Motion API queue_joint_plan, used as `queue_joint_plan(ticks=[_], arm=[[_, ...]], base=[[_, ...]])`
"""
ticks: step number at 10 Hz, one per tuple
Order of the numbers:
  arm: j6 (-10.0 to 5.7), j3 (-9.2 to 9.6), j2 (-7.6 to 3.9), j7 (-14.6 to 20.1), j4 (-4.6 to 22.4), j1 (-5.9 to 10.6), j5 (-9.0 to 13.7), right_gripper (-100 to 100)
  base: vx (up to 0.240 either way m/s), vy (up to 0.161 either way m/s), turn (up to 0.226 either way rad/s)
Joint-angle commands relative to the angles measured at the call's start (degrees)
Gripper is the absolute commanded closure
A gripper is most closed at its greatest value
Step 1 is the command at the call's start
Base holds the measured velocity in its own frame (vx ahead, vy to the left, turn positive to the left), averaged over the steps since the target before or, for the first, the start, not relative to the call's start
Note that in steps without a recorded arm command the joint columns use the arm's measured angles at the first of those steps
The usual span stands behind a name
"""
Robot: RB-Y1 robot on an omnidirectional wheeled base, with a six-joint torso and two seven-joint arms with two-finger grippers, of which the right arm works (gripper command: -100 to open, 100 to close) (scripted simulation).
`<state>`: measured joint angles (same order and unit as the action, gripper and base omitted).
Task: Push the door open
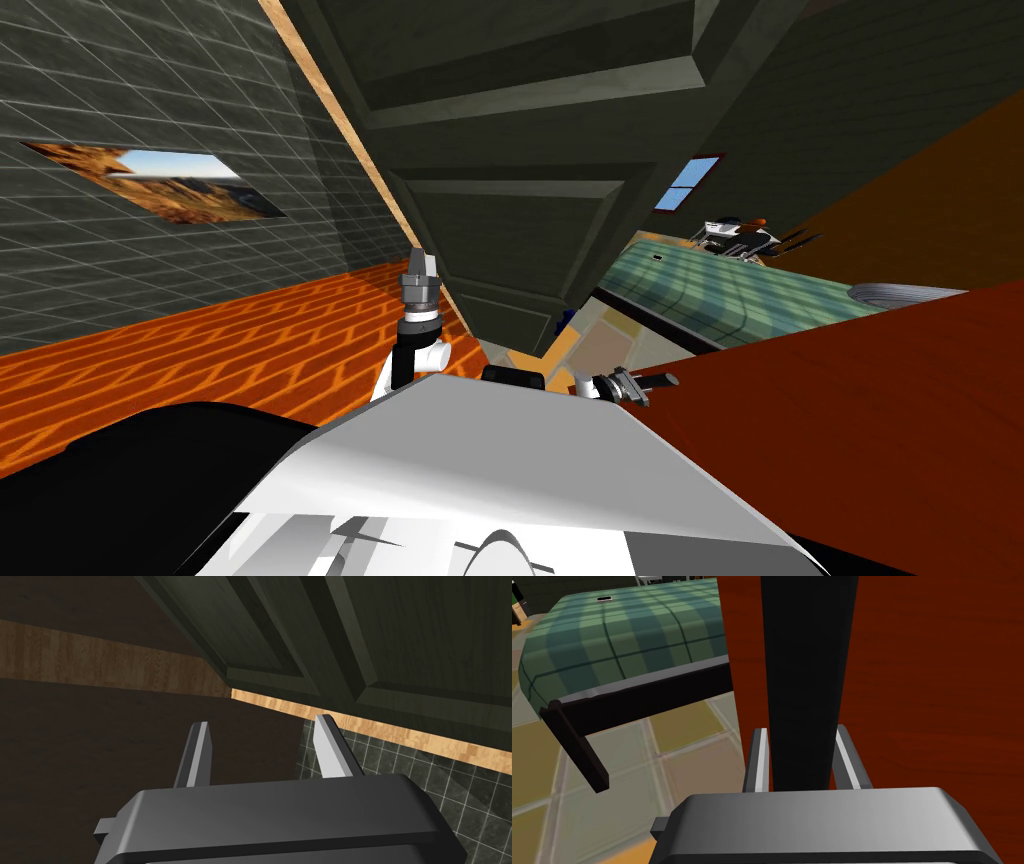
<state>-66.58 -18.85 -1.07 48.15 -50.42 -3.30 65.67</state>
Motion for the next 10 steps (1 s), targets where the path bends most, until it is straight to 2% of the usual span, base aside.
queue_joint_plan(ticks=[1, 2, 3, 6, 7, 8, 10], arm=[[-0.16, -1.02, -0.08, -1.2, -2.6, -1.58, 0.3, 100], [-0.16, -1.02, -0.08, -1.2, -2.6, -1.58, 0.3, 100], [-0.82, -2.72, -0.52, -1.4, -2.2, -1.15, 1.0, 100], [-1.88, -5.44, -1.08, -1.7, -1.5, -0.45, 2.0, 100], [-1.88, -5.44, -1.08, -1.7, -1.5, -0.45, 2.0, 100], [-2.62, -7.34, -1.38, -1.9, -1.0, 0.04, 2.7, 100], [-3.38, -9.28, -1.56, -2.1, -0.5, 0.54, 3.4, 100]], base=[[0.007, -0.057, 0.039], [0.017, -0.028, -0.009], [0.012, -0.061, 0.095], [0.011, -0.115, 0.105], [0.012, -0.077, 0.008], [0.014, -0.087, 0.125], [0.019, -0.118, 0.118]])
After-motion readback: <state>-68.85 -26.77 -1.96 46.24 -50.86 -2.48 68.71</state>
